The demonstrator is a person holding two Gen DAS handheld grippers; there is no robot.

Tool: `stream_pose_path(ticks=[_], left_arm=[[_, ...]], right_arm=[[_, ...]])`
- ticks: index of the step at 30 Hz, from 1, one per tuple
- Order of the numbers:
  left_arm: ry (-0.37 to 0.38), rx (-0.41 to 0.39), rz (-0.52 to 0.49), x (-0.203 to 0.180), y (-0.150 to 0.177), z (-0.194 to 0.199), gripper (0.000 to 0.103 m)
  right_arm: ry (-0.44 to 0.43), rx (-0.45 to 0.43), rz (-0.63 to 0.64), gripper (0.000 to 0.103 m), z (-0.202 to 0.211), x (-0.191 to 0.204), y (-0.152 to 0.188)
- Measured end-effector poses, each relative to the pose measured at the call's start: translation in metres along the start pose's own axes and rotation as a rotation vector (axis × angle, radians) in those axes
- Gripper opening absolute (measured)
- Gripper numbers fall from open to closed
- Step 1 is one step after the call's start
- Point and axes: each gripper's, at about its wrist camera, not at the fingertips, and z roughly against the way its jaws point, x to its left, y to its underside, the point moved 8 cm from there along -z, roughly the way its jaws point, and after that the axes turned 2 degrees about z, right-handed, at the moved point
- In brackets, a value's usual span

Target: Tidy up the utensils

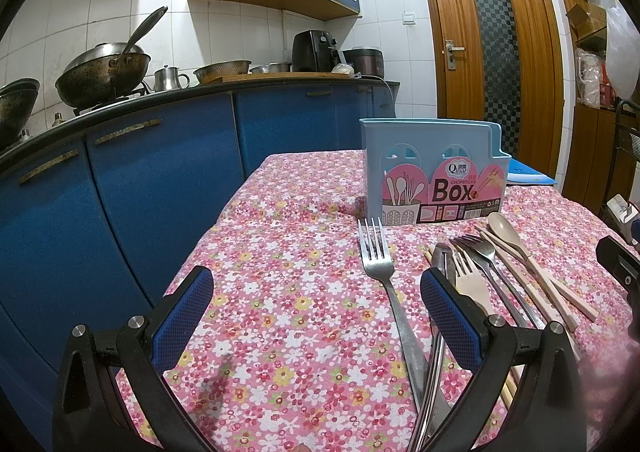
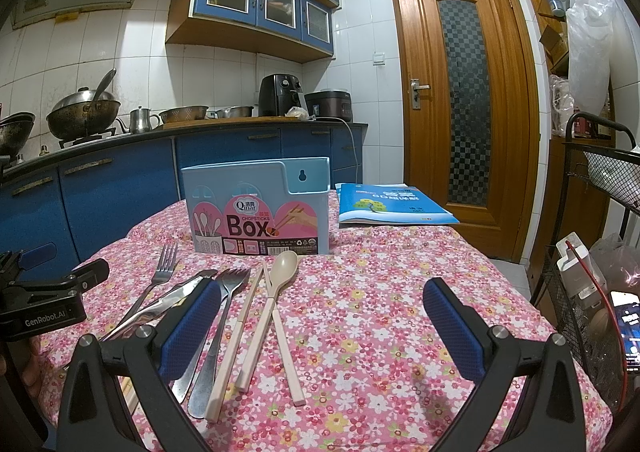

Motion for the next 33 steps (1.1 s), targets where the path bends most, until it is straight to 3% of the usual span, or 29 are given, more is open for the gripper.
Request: stream_pose_path(ticks=[33], left_arm=[[0.003,0.011,0.005,-0.001,0.0032,-0.0016,0.103]], right_arm=[[-0.002,0.008,-0.004,0.103,-0.0003,0.0001,0.0008]])
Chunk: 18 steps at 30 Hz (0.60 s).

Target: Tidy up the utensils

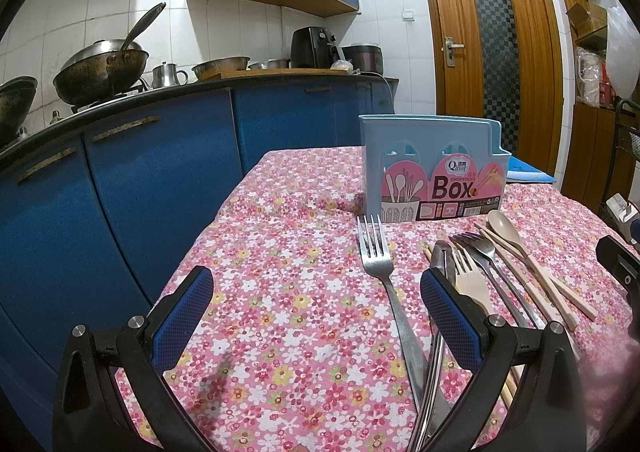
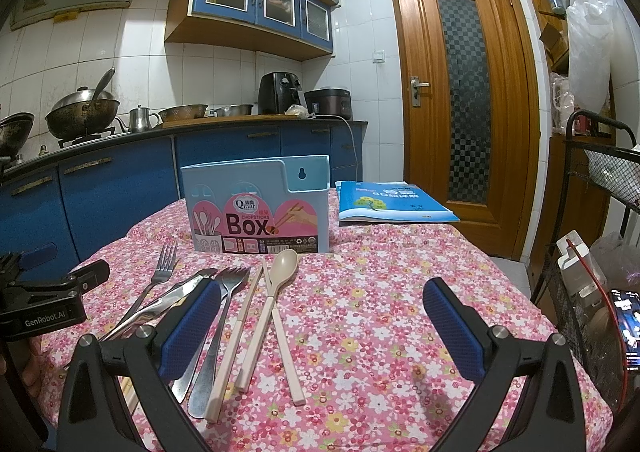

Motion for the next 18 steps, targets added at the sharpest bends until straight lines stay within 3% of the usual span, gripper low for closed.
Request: stream_pose_path(ticks=[7,13,18], left_arm=[[0.014,0.039,0.004,-0.002,0.001,-0.007,0.103],[0.01,0.074,-0.017,0.008,-0.006,-0.009,0.103],[0.048,0.152,-0.013,0.013,-0.012,-0.021,0.103]], right_arm=[[-0.02,0.064,0.008,0.103,-0.008,0.0,0.0],[-0.094,0.203,0.039,0.103,-0.018,0.008,0.0],[-0.151,0.297,0.049,0.103,-0.026,0.013,-0.007]])
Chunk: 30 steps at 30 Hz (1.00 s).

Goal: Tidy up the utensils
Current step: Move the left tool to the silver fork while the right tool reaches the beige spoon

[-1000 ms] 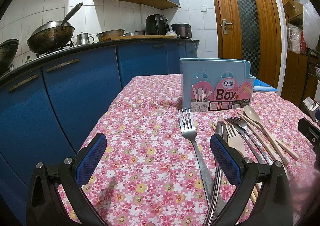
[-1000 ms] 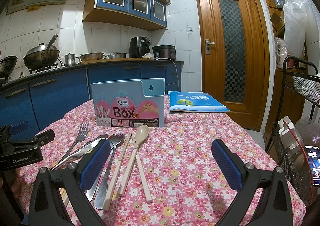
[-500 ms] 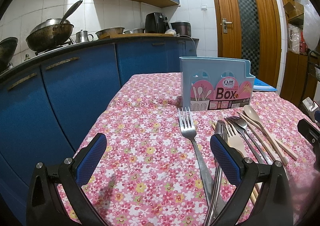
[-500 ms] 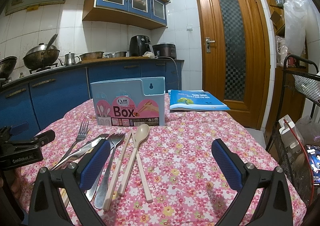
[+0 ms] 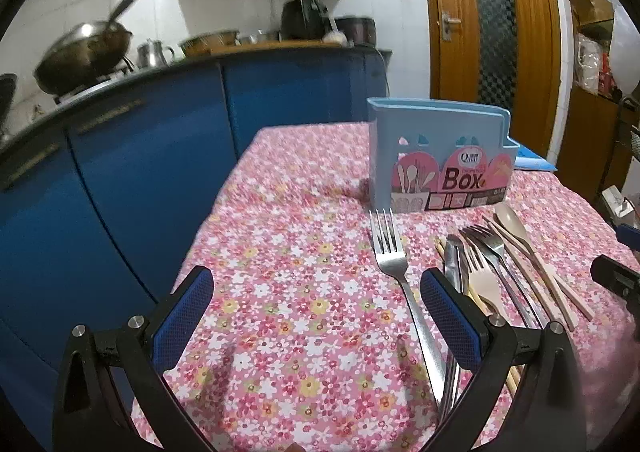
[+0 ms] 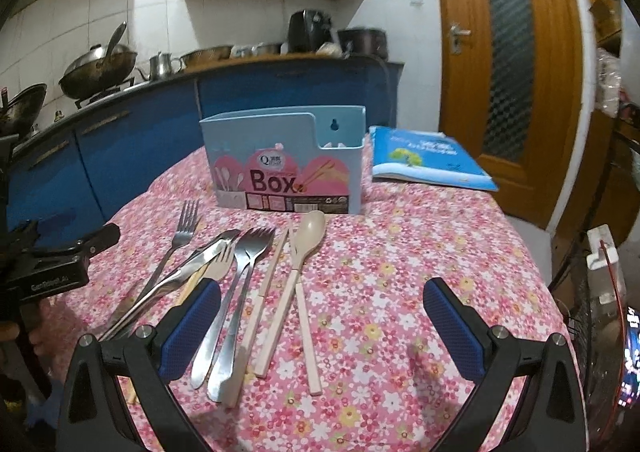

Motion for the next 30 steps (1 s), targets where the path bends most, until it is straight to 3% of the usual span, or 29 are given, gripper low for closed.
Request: stream_pose_path(ticks=[4,12,17,22,30], left_arm=[[0.046,0.101,0.004,-0.002,0.001,-0.015,0.099],[0.113,0.284,0.013,-0.017,0.012,-0.042,0.091],[0.127,0.364,-0.042,-0.03,0.017,-0.053,0.089],[0.125,0.439,-0.092,-0.039,0.025,-0.065,0.079],[0.13,0.563,-0.104,-0.044,0.019,-0.08,0.079]], right_arm=[[-0.034,0.096,0.008,0.098,-0.013,-0.001,-0.005],[-0.065,0.282,0.05,0.064,-0.042,0.002,-0.005],[-0.095,0.362,0.049,0.059,-0.056,0.005,-0.005],[-0.111,0.424,0.046,0.056,-0.069,0.007,-0.002],[-0.14,0.525,0.032,0.034,-0.089,0.008,0.004]])
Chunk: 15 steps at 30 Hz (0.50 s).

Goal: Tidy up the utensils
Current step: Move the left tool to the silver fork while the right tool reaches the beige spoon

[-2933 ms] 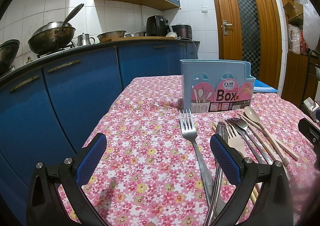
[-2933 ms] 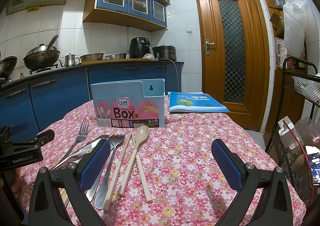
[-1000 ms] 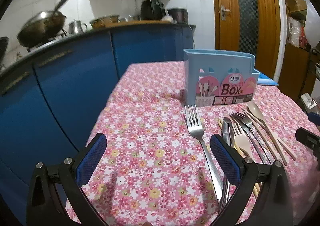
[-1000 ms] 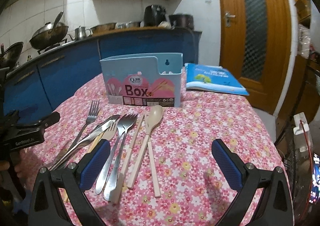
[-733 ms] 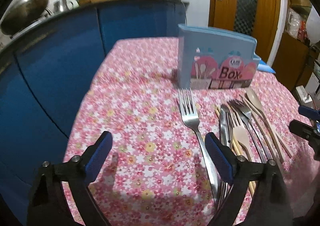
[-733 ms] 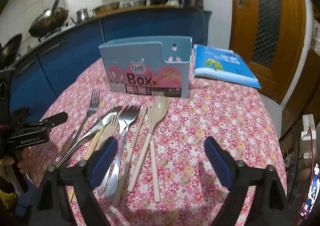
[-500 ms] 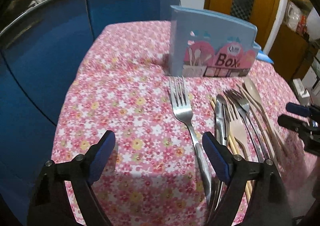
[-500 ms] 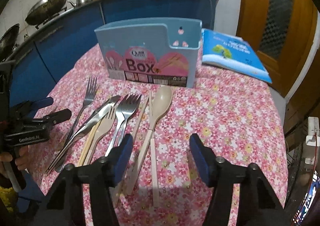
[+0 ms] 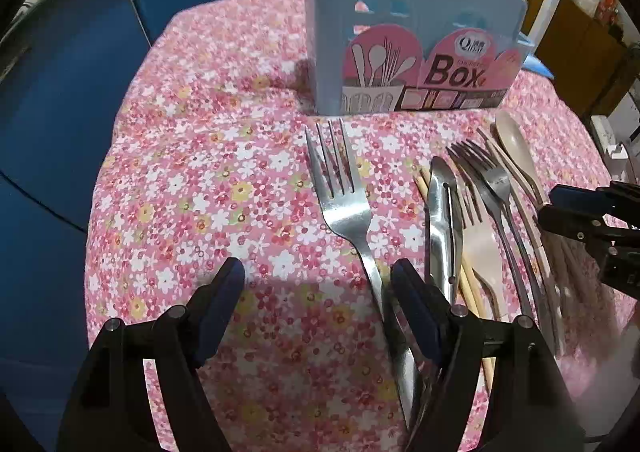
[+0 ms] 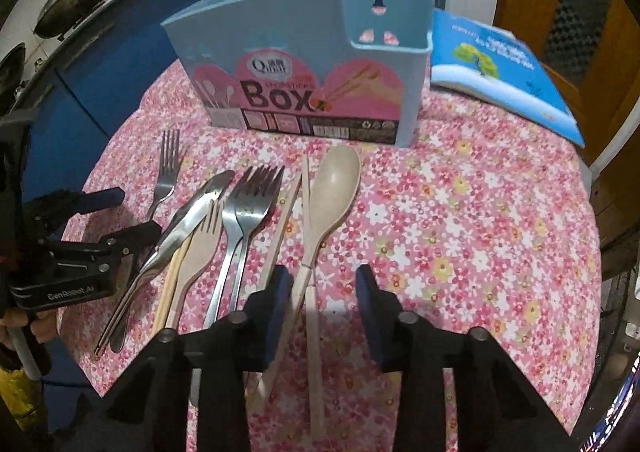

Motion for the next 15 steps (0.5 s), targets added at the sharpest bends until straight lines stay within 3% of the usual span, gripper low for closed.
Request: stream_pose_path(ticks=[4,6,14,15], left_arm=[[0.006,0.056,-0.02,-0.004,-0.005,-0.002,0.073],[0.014,0.061,-0.032,-0.007,-0.006,-0.001,0.063],[0.068,0.048,-0.045,-0.021,0.003,0.007,0.014],[0.078,0.053,-0.031,-0.019,0.005,0.008,0.014]], right_arm=[[-0.017,0.011,-0.006,0.021,-0.004,0.001,-0.008],[-0.031,0.019,-0.015,0.011,-0.007,0.001,-0.011],[-0.046,0.005,-0.056,0.008,0.007,-0.008,-0.004],[-0.044,-0.002,-0.063,0.008,0.011,-0.01,-0.002]])
